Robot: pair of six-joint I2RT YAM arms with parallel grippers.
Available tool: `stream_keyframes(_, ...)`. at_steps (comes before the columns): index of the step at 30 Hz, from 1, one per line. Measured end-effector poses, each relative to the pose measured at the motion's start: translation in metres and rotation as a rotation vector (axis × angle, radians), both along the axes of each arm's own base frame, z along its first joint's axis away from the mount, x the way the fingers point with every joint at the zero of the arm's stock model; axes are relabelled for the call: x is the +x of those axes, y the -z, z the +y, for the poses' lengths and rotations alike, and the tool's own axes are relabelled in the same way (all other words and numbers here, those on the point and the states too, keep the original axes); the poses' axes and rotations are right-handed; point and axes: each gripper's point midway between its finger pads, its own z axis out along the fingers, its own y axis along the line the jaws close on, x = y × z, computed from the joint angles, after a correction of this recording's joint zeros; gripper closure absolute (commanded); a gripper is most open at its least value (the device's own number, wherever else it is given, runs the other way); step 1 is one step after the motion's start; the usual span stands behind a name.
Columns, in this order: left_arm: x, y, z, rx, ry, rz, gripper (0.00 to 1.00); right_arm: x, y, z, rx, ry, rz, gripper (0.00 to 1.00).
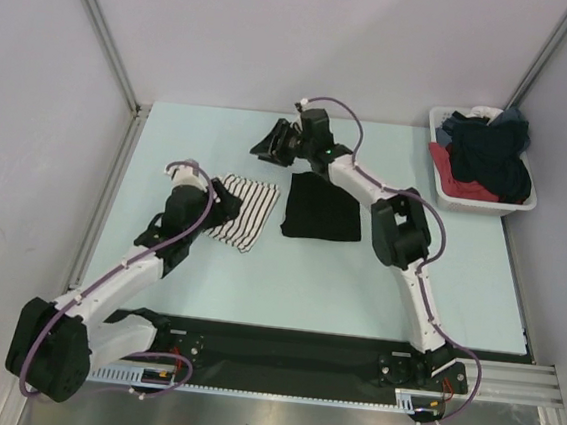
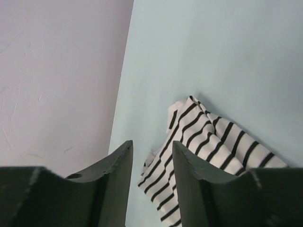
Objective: Fold and stack the tank tops
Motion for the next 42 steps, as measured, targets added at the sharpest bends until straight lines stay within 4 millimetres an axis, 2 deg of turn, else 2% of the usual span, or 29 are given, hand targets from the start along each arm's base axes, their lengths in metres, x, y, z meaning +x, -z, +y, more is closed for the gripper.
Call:
stream_keyframes(2,0.005,-0.026,-0.010,0.024,0.017,-0.043,0.18,-0.001,-0.020,-0.018,-0.039,0.013,-0.030,0.47)
stream_keyframes(4,0.008,-0.042,-0.024,0.041,0.053,-0.063,0.11,-0.006,-0.034,-0.044,-0.081,0.037,-0.049,0.39)
stream_keyframes(5,0.009,-0.047,-0.032,0.047,0.073,-0.066,0.09,-0.007,-0.041,-0.060,-0.107,0.055,-0.057,0.30)
stream_keyframes(7,0.014,-0.049,-0.047,0.063,0.109,-0.052,0.04,-0.007,-0.050,-0.093,-0.162,0.105,-0.084,0.25)
stream_keyframes(10,0.024,-0.032,-0.072,0.104,0.167,0.012,0.01,-0.011,-0.054,-0.154,-0.283,0.207,-0.100,0.21)
stream_keyframes(13,0.039,-0.012,-0.097,0.149,0.221,0.087,0.02,-0.018,-0.045,-0.207,-0.407,0.289,-0.088,0.20)
stream_keyframes(15,0.051,0.002,-0.115,0.169,0.255,0.127,0.03,-0.026,-0.031,-0.236,-0.481,0.329,-0.059,0.17)
stream_keyframes(18,0.065,0.021,-0.135,0.185,0.285,0.169,0.04,-0.040,0.001,-0.275,-0.590,0.370,0.006,0.15)
stream_keyframes(21,0.075,0.040,-0.146,0.209,0.302,0.212,0.04,-0.051,0.033,-0.301,-0.673,0.380,0.080,0.16)
stream_keyframes(24,0.088,0.052,-0.155,0.225,0.311,0.238,0.05,-0.052,0.050,-0.313,-0.715,0.378,0.114,0.22)
stream_keyframes(29,0.107,0.063,-0.168,0.236,0.318,0.257,0.10,-0.043,0.078,-0.316,-0.738,0.361,0.158,0.28)
stream_keyframes(34,0.115,0.076,-0.174,0.249,0.321,0.283,0.26,-0.042,0.108,-0.314,-0.758,0.327,0.205,0.32)
stream_keyframes(35,0.115,0.080,-0.174,0.254,0.322,0.291,0.28,-0.043,0.112,-0.314,-0.763,0.321,0.211,0.35)
stream_keyframes(39,0.112,0.101,-0.172,0.279,0.323,0.342,0.29,-0.038,0.112,-0.309,-0.765,0.315,0.194,0.37)
stream_keyframes(42,0.115,0.099,-0.172,0.282,0.315,0.336,0.30,-0.036,0.113,-0.305,-0.780,0.307,0.182,0.40)
